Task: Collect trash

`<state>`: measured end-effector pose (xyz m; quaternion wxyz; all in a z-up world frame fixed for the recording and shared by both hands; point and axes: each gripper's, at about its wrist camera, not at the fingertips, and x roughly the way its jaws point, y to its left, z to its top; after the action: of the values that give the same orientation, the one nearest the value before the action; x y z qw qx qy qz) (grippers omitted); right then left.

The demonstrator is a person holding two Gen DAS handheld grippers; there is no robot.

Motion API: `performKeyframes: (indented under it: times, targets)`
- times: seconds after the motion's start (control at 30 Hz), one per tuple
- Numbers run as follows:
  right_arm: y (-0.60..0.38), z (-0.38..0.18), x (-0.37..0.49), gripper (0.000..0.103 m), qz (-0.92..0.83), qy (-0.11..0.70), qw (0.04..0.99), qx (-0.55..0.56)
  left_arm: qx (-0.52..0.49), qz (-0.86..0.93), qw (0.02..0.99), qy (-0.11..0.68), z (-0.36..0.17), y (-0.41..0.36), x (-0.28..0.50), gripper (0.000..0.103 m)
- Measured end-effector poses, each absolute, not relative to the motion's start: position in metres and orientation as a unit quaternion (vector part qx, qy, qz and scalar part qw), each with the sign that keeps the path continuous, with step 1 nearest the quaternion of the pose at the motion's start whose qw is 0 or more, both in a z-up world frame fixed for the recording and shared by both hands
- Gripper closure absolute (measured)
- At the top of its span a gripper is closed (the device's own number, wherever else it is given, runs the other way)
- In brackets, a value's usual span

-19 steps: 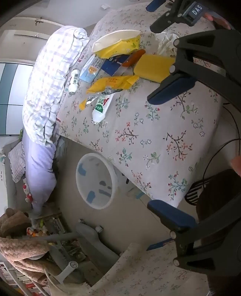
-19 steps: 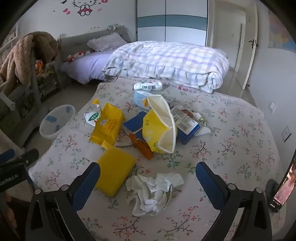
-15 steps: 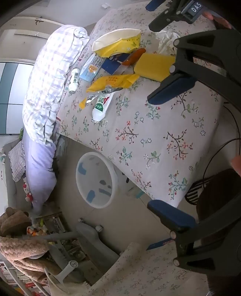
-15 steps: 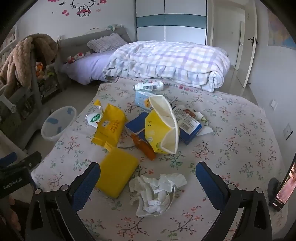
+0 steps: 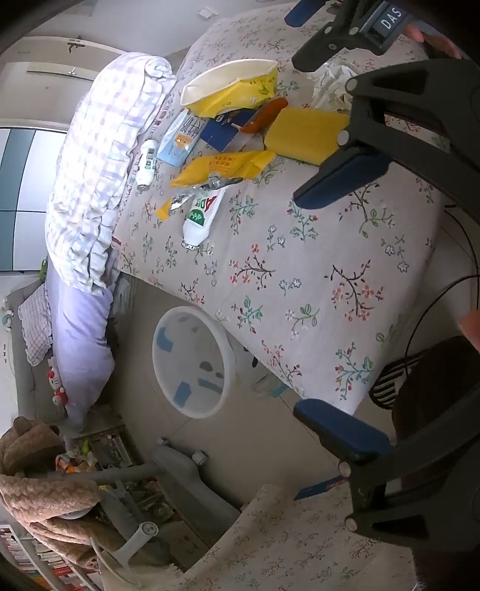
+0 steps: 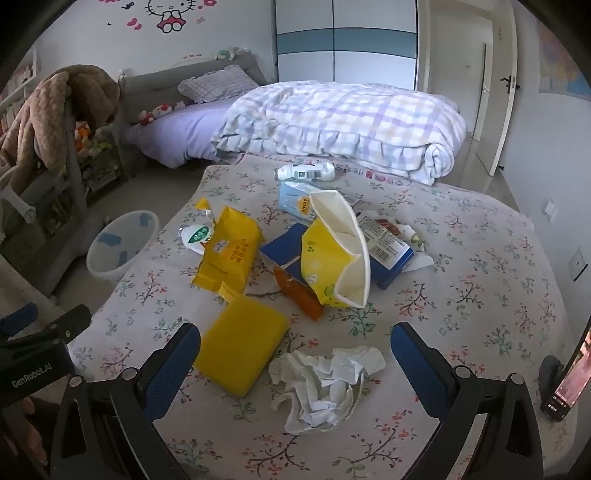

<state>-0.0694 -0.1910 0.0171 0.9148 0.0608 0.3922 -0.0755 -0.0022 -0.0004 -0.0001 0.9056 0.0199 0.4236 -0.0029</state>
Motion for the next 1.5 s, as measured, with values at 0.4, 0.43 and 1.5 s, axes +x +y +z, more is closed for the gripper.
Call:
performKeyframes:
  times: [0.4, 0.43, 1.5]
  targets:
    - [-0.1854, 0.016, -0.0673, 0.0, -0.068, 0.396, 0.914, 0.057, 0.016, -0.004, 0.906, 0.423, 0.0024, -0.0011, -0.0024, 0.001]
    - [-0.185, 0.016, -0.0673, 0.0, -0.068, 0.396, 0.914, 0.057, 0.016, -0.004, 0.906, 0.423, 0.0023, -0.0011, -0.0024, 0.001]
    - [-0.1833, 0.017, -0.0671, 0.0, -0.068, 0.396, 0.914, 0.056, 0.016, -0.005, 0.906, 0.424, -0.0002, -0.001, -0.0037, 0.001]
